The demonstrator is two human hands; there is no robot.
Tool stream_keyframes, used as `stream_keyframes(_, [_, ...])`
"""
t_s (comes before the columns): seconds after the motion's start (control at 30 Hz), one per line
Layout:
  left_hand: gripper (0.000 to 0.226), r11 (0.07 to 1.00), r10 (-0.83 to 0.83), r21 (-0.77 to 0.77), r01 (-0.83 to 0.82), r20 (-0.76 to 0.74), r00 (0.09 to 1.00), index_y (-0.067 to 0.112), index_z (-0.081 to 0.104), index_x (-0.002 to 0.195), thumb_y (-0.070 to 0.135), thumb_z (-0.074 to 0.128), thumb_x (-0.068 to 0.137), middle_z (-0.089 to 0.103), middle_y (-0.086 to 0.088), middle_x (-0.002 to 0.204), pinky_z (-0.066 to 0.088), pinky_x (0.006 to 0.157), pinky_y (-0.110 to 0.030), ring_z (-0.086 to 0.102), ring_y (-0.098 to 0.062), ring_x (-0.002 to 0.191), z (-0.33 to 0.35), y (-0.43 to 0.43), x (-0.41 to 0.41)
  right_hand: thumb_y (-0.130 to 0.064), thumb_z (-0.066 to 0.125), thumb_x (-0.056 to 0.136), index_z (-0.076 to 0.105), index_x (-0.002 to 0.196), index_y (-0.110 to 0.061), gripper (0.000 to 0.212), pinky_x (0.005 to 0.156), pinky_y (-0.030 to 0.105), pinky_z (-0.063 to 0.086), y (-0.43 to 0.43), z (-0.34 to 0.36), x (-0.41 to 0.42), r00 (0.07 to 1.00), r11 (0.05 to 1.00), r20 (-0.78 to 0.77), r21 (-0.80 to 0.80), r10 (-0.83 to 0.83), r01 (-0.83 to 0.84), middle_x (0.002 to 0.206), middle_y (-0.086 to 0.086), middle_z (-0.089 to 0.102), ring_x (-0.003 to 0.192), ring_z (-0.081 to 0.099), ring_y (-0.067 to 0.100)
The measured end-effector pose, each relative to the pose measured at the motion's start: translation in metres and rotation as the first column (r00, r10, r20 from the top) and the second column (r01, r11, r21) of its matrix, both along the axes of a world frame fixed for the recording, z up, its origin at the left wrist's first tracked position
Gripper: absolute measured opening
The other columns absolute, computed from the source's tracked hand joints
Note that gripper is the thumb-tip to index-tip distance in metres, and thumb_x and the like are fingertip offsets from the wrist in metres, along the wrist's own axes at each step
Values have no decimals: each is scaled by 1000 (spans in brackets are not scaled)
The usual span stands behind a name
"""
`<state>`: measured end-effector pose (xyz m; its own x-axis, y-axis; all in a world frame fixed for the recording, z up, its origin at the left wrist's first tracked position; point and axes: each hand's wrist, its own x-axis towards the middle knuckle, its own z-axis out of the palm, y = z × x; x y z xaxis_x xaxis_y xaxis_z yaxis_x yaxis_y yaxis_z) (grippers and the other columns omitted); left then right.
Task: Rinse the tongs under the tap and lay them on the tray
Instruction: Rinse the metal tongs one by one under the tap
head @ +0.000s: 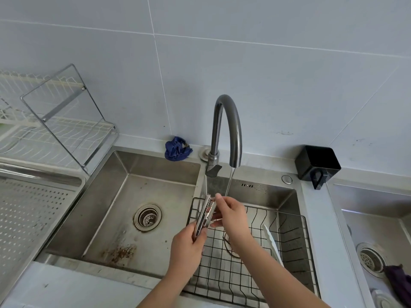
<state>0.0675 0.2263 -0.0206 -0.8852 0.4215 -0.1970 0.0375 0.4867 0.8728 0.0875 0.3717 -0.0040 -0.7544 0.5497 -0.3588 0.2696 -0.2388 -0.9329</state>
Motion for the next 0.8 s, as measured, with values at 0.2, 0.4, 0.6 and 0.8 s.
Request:
stream_keyframes(0.2, [46,998,-20,-63,4,-242,970,47,43,71,16,68,93,41,8,57,39,55,-12,50,0,60,0,9,0,-18,56,102,72,84,-11,25,55,38,62,3,-5,-12,998,986,57,162,-39,29,60,1,64,52,63,16])
stream_keyframes(0.4, [45,999,-31,-36,22,-265,964,47,41,70,19,69,92,40,10,58,40,59,-12,50,1,62,-3,12,-4,-15,61,97,74,85,-15,18,61,45,63,7,-13,-7,1000,990,0,139,-26,26,75,20,71,61,69,30])
stream_keyframes(0.6, [50,999,-29,-33,22,-228,973,44,39,63,17,69,92,41,9,58,40,57,-14,48,-2,59,-3,23,-4,-24,58,101,70,83,-8,27,59,46,61,19,-16,-8,998,993,20,111,-51,49,70,10,68,56,65,25])
stream_keyframes(0.8, [47,1000,-2,-24,-1,-157,988,34,40,59,17,69,92,42,7,57,36,51,-17,43,-7,52,-3,23,-9,-10,62,98,71,106,-14,12,56,36,61,25,-12,-8,999,999,-43,51,-6,8,80,9,76,63,72,28])
